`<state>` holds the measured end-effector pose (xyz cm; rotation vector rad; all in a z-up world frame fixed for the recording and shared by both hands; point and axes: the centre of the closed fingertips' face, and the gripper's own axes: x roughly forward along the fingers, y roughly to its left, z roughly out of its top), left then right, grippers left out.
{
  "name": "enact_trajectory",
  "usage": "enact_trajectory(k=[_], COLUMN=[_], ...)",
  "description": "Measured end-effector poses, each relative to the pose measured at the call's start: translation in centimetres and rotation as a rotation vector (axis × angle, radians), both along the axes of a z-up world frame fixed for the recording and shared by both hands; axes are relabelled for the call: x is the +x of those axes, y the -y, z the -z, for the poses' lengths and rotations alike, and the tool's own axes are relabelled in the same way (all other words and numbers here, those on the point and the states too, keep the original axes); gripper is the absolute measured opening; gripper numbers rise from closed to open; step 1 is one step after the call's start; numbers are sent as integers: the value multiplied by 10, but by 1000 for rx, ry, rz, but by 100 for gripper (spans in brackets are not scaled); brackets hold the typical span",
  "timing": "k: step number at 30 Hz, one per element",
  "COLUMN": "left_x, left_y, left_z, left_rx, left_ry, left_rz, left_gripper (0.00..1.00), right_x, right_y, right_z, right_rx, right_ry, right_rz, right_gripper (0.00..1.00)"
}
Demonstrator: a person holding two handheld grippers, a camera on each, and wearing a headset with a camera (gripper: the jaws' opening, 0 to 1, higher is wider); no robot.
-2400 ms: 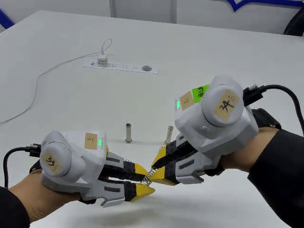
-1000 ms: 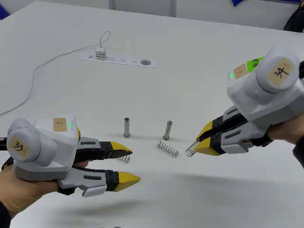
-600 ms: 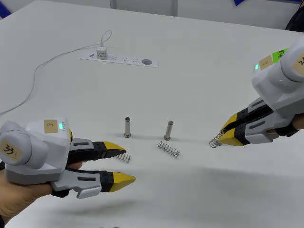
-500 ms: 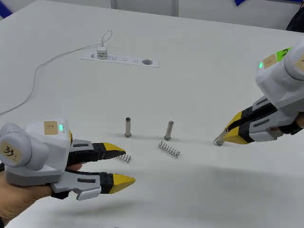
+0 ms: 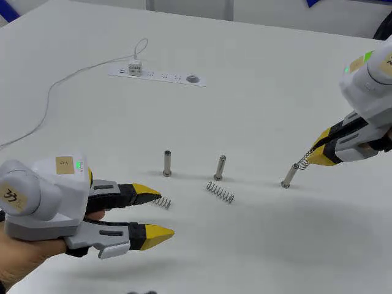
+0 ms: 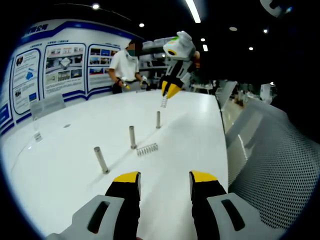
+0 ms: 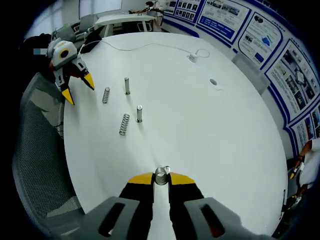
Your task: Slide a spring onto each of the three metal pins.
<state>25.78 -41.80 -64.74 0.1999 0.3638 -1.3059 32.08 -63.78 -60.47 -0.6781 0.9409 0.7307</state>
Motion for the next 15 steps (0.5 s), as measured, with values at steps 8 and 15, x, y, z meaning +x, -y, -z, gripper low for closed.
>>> enact_trajectory(k=[8, 15], left_x=[1, 2], left_y=[0, 0], left_z=[-1, -2], left_rx=[-4, -10], left_ry=[1, 0], left_rz=[-3, -11], left_gripper=[40, 40], right_x=[10, 14], right_y=[5, 5], right_z=[9, 14], right_rx=[-16, -15], right_ry=[-24, -43], right_rz=[15, 17], right_gripper=[11, 11])
